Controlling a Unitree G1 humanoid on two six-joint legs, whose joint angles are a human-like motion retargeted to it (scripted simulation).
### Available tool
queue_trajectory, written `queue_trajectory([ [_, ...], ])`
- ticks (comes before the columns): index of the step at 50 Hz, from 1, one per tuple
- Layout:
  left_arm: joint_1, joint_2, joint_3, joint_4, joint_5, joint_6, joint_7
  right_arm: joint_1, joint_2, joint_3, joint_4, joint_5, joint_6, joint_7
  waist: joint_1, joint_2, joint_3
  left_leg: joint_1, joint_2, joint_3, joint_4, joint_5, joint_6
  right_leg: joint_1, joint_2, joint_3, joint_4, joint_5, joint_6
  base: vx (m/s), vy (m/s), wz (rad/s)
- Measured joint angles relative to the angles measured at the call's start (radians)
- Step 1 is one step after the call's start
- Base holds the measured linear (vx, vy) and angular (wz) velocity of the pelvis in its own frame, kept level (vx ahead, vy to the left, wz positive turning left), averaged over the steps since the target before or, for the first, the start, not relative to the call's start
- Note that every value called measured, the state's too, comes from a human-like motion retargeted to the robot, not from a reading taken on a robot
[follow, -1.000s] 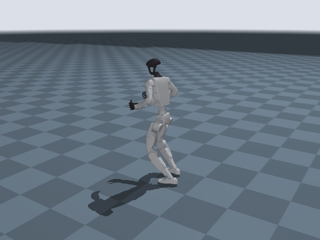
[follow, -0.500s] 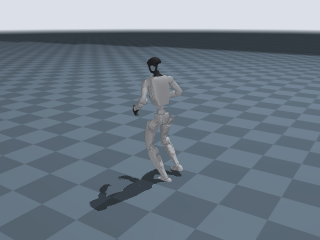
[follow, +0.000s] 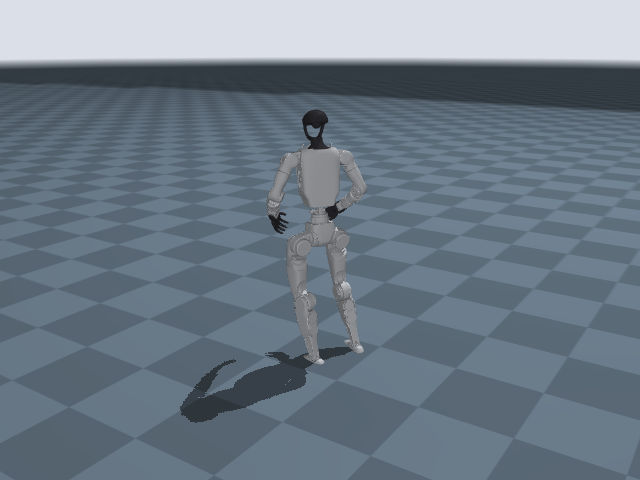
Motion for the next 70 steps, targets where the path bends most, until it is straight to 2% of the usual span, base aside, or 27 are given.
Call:
queue_trajectory([
  [10, -0.104, -0.171, -0.043, 0.524, 0.127, 0.026, 0.029, -0.075, 0.12, 0.006, 0.497, -0.155, 0.009, -0.043, 0.03, 0.006, -0.003, 0.032, 0.021, 0.021, -0.056, 0.086, -0.011, 0.076, 0.04, 0.017, -0.211, 0.096, 0.013, -0.02, -0.09, -0.4],
  [19, -0.103, -0.217, 0.007, 0.745, 0.09, 0.03, 0.041, -0.11, 0.148, -0.068, 0.72, -0.167, -0.004, -0.084, 0.064, 0.0, 0.015, 0.069, 0.013, 0.026, -0.108, 0.156, -0.009, 0.126, 0.042, 0.009, -0.313, 0.151, 0.031, 0.02, -0.03, -0.18],
  [35, -0.084, -0.206, 0.03, 0.753, 0.021, 0.011, 0.036, -0.122, 0.17, -0.095, 0.778, -0.116, -0.02, -0.09, 0.1, -0.03, 0.041, 0.137, -0.011, 0.035, -0.156, 0.206, 0.007, 0.172, 0.025, 0.009, -0.339, 0.158, 0.047, 0.0, 0.0, 0.0],
  [60, -0.061, -0.197, -0.043, 0.787, 0.027, -0.01, 0.041, -0.153, 0.179, 0.069, 0.809, -0.178, -0.023, -0.037, 0.118, -0.07, 0.036, 0.185, -0.018, 0.073, -0.112, 0.182, 0.026, 0.198, 0.015, 0.051, -0.313, 0.128, 0.052, 0.0, 0.0, -0.02],
  [70, -0.089, -0.201, -0.094, 0.745, 0.056, -0.018, -0.001, -0.183, 0.18, 0.177, 0.784, -0.236, -0.019, 0.046, 0.123, -0.082, 0.029, 0.201, -0.018, 0.098, -0.09, 0.169, 0.036, 0.196, 0.016, 0.082, -0.288, 0.11, 0.05, 0.01, 0.0, -0.2],
])
